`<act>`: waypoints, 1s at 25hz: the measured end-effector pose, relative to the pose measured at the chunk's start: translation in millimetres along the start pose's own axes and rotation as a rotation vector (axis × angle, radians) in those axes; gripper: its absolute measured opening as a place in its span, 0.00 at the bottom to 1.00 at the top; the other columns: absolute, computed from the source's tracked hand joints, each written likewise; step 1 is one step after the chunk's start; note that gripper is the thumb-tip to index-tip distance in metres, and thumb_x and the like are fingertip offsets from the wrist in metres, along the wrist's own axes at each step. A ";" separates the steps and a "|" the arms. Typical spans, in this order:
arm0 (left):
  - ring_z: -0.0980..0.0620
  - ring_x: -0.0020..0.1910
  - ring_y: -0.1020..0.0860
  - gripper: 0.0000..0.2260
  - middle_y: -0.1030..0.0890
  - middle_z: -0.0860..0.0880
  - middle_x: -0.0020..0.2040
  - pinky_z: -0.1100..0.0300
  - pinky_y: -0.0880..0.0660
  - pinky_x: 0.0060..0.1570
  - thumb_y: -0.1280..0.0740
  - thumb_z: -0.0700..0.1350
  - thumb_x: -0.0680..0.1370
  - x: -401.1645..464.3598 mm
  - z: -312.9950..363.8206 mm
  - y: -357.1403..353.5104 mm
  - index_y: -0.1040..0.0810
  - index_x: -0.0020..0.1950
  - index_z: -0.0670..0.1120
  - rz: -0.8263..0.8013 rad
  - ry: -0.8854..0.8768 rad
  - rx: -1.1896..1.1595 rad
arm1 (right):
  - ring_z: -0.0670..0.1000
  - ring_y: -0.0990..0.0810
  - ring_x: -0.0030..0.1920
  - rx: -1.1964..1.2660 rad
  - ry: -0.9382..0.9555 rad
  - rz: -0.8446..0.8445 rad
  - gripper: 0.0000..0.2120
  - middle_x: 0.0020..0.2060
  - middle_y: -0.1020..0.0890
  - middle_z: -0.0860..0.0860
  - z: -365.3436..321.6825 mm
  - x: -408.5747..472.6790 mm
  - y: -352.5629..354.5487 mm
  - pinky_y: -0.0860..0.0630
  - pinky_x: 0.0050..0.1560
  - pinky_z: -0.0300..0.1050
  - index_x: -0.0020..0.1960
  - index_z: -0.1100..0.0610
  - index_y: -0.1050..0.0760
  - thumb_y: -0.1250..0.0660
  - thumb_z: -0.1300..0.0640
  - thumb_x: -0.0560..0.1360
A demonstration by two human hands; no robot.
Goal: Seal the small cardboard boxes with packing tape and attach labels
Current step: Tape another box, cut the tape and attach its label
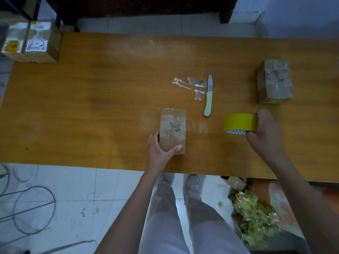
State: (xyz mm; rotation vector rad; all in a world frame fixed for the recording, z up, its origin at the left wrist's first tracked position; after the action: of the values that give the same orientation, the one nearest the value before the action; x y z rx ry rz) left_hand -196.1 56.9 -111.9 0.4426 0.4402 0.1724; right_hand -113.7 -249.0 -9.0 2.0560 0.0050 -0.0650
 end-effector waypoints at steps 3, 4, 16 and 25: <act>0.55 0.61 0.29 0.39 0.32 0.54 0.60 0.53 0.24 0.59 0.22 0.61 0.64 0.6 1.5 0.6 0.34 0.69 0.50 -0.005 -0.010 -0.007 | 0.55 0.30 0.40 0.197 -0.164 0.177 0.12 0.44 0.28 0.61 -6.5 4.7 32.2 0.39 0.32 0.45 0.47 0.59 0.35 0.37 0.70 0.67; 0.55 0.61 0.29 0.39 0.32 0.54 0.61 0.53 0.24 0.60 0.22 0.61 0.64 0.4 1.6 0.2 0.33 0.69 0.50 -0.003 -0.010 -0.008 | 0.54 0.29 0.40 0.281 -0.193 0.239 0.11 0.45 0.26 0.62 -7.6 10.1 46.7 0.37 0.32 0.44 0.47 0.58 0.34 0.37 0.68 0.68; 0.51 0.65 0.32 0.40 0.32 0.50 0.64 0.48 0.28 0.65 0.22 0.58 0.65 -6.4 32.3 -41.3 0.34 0.72 0.47 -0.096 -0.034 0.076 | 0.47 0.19 0.46 0.922 -0.256 -0.031 0.07 0.39 0.17 0.49 -97.2 35.0 43.2 0.24 0.52 0.50 0.44 0.47 0.27 0.36 0.59 0.71; 0.48 0.66 0.32 0.42 0.32 0.47 0.65 0.50 0.29 0.66 0.22 0.59 0.66 -10.6 40.6 -52.1 0.35 0.72 0.43 -0.063 -0.005 0.167 | 0.56 0.21 0.52 1.009 -0.415 -0.077 0.09 0.42 0.22 0.53 -112.1 69.8 33.9 0.22 0.55 0.58 0.46 0.52 0.29 0.37 0.64 0.70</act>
State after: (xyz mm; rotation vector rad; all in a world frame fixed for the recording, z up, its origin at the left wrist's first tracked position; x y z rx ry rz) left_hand -183.9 -7.4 -98.3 0.5918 0.4652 0.0743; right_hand -38.0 -167.5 69.8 3.0022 -0.2518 -0.6541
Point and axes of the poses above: each hand's wrist, its own x-axis towards the middle knuckle, its own y-axis out of the back of the hand, z = x × y, the point moved 5 cm from there along x, towards the middle knuckle
